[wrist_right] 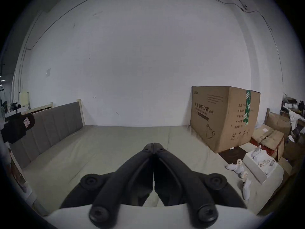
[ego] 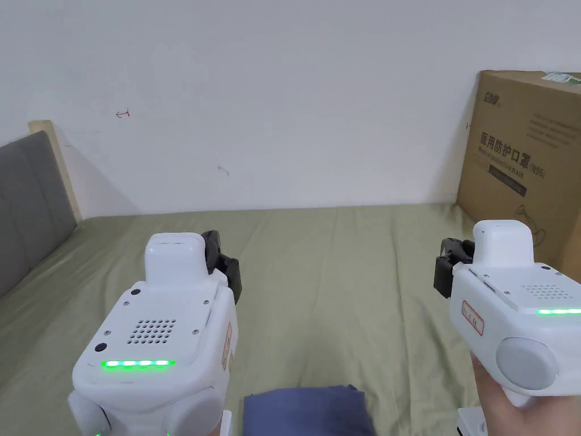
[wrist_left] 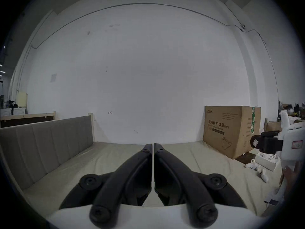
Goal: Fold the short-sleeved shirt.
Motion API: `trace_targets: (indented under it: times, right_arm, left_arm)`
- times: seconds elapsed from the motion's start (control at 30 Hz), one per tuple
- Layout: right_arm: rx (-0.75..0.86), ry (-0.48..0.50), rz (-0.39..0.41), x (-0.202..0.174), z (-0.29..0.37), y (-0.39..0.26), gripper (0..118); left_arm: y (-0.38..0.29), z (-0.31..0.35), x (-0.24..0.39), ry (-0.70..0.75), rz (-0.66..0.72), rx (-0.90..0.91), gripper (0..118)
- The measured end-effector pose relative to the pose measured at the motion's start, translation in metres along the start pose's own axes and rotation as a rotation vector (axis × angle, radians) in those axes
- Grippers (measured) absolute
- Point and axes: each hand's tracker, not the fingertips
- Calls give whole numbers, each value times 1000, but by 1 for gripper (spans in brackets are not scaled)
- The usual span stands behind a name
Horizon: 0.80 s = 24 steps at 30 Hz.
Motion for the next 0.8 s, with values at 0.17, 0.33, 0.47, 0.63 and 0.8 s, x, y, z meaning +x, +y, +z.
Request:
trace_targets:
  times: [0.17,0.33,0.47,0.63,0.8]
  right_arm:
    - [25,19,-41,3,6,7,0]
    - [-291,313,-124,-3,-34,-13,0]
    - [-885,571,-397,-13,-92,-124,0]
    - [-1027,615,-538,-12,-107,-216,0]
    - [-1059,568,-481,2,-121,-243,0]
  left_arm:
    - [-2,4,1,-5,-4,-4,2]
    - [-13,4,-18,-27,24,-50,2]
    - [-37,3,-34,12,17,-107,2]
    - [-74,-10,-66,-31,82,-277,2]
    - [-130,-44,-119,-252,334,-549,2]
